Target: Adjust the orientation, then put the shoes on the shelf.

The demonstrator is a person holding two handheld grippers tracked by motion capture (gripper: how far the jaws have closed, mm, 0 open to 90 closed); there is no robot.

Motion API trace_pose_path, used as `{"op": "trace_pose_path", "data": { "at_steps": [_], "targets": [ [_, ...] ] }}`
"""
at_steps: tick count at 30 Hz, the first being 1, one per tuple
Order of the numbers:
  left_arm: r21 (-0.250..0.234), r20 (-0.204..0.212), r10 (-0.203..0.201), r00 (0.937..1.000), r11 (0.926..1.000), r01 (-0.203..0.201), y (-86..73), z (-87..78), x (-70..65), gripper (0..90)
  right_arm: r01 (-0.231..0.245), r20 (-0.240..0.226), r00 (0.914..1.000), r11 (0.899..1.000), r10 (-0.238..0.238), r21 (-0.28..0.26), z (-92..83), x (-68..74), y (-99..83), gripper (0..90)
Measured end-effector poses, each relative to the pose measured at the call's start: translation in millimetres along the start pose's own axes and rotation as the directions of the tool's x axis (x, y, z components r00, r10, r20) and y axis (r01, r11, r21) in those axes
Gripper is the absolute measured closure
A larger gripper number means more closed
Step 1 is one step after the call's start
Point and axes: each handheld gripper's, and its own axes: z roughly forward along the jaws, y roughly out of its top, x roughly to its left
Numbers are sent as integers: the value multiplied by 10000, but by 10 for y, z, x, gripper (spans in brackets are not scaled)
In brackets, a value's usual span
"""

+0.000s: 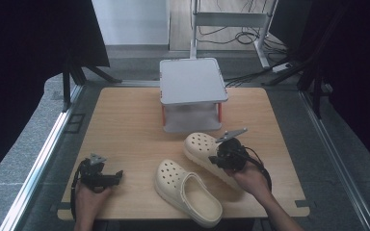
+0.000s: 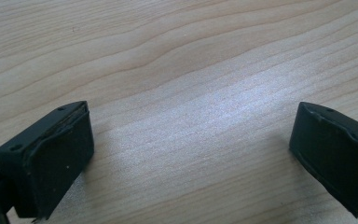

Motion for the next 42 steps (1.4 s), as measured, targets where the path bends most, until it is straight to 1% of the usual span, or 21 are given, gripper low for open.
{"op": "trace_pose_path", "data": {
  "at_steps": [2, 5, 9, 14, 18, 23, 26, 27, 28, 29, 30, 31, 32, 33, 34, 35, 38, 40, 42],
  "targets": [
    [13, 16, 6, 10000, 10000, -6, 0, -1, 1, 0, 167, -76, 9998, 9998, -167, 89, 64, 75, 17, 769],
    [-4, -6, 5, 10000, 10000, -5, 0, 0, 0, 0, 263, -253, 9994, 9994, -257, 245, 160, 155, 21, 769],
    [-14, -15, -1, 10000, 10000, 1, 0, 1, -1, 0, 295, -307, 9991, 9992, -286, 286, 263, 214, 12, 769],
    [-11, 2, -7, 10000, 10000, 7, 0, 1, 0, 0, 330, -539, 9981, 9988, -310, 362, 347, 269, 10, 769],
    [-14, -13, -1, 10000, 10000, 1, 0, 1, -1, 0, 319, -708, 9971, 9984, -286, 460, 374, 302, -2, 768],
    [-15, -12, -2, 10000, 10000, 2, 0, 1, -1, 0, 263, -961, 9952, 9982, -211, 532, 360, 334, -21, 763],
    [-9, -5, -4, 10000, 10000, 4, 0, 1, 0, 0, 242, -1020, 9946, 9980, -182, 581, 363, 320, -24, 754],
    [-11, -8, -5, 10000, 10000, 5, 0, 1, 0, 0, 174, -1082, 9941, 9980, -107, 611, 368, 303, -26, 741],
    [-16, -16, -3, 10000, 10000, 3, 0, 1, -1, 0, 182, -1173, 9931, 9970, -93, 749, 383, 274, -32, 721],
    [-13, -9, -6, 10000, 10000, 6, 0, 1, -1, 0, 118, -1354, 9908, 9981, -34, 606, 381, 251, -37, 695],
    [-11, -9, -2, 10000, 10000, 2, 0, 1, -1, 0, 49, -1357, 9908, 9986, 22, 519, 363, 232, -36, 655],
    [-8, -7, -1, 10000, 10000, 1, 0, 0, -1, 0, 232, -1110, 9937, 9985, -175, 496, 339, 228, -32, 603],
    [-10, -8, -1, 10000, 10000, 1, 0, 0, -1, 0, 344, -1006, 9945, 9984, -296, 455, 319, 224, -28, 562],
    [-13, -11, -2, 10000, 10000, 2, 0, 1, -1, 0, 378, -1071, 9937, 9987, -339, 354, 282, 215, -26, 495],
    [-10, -10, -1, 10000, 10000, 1, 0, 1, -1, 0, 432, -1162, 9925, 9986, -393, 318, 259, 205, -27, 459],
    [-8, -6, -1, 10000, 10000, 1, 0, 1, -1, 0, 584, -1176, 9915, 9979, -548, 274, 223, 195, -30, 425],
    [-12, -12, 0, 10000, 10000, 0, 0, 1, -1, 0, 908, -1151, 9895, 9956, -873, 252, 157, 176, -56, 340],
    [-15, -14, 0, 10000, 10000, 0, -1, 1, -1, 0, 1014, -1188, 9881, 9946, -981, 224, 125, 161, -81, 311],
    [-10, -10, 0, 10000, 10000, 0, 0, 1, -1, 0, 1251, -1260, 9845, 9919, -1217, 199, 94, 154, -113, 285]
  ]
}}
